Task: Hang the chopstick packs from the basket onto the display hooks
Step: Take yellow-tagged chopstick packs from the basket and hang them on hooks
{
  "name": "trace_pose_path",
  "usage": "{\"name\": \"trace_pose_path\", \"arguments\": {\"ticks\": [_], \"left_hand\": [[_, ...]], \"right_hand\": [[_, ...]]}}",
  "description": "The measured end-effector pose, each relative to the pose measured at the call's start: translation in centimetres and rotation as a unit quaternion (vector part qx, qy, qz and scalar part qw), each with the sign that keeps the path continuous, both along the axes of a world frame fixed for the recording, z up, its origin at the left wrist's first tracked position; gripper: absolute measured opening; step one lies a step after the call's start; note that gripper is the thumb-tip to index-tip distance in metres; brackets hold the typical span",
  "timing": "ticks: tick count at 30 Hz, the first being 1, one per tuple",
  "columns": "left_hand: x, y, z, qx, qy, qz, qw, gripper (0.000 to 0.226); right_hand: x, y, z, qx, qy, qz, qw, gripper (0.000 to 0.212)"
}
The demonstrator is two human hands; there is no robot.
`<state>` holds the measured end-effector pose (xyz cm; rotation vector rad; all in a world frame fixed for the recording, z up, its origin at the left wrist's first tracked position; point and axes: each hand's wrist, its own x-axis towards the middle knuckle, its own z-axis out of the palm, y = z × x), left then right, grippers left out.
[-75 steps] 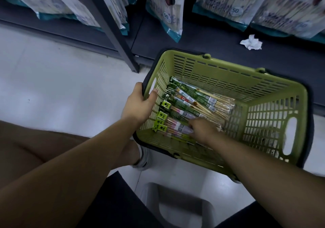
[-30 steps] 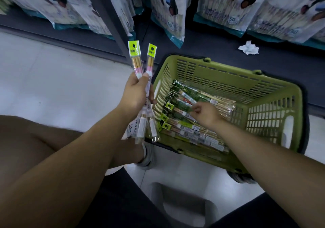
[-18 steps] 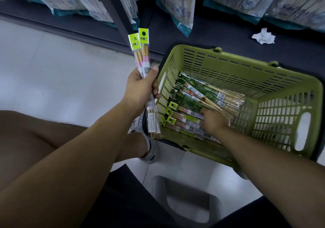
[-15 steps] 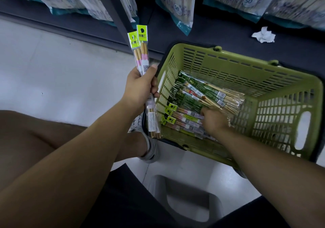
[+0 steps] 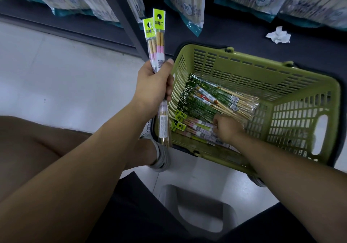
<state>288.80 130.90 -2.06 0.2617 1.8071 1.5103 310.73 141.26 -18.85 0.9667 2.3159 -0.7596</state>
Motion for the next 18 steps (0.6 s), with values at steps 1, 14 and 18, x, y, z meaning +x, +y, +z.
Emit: {"name": "trace_pose_path", "arguments": {"ticks": [1,14,18], "left_hand": [[0.0,0.0,-0.1,-0.005,-0.006,-0.005,1.0,0.018],[1.0,-1.9,-2.7,-0.096,0.014,-0.081,0.992,0.017],[1.0,-1.8,-2.7,-0.091,0.015,-0.071,0.993,0.018]], "right_hand": [[0.0,0.0,0.1,-0.006,0.002,-0.002,1.0,0.022],[-0.2,-0.5,0.8,-0.016,-0.036,0.115,0.993,0.034],[-0.2,-0.4,0.8,-0.024,-0.049,0.124,0.991,0.03]]}}
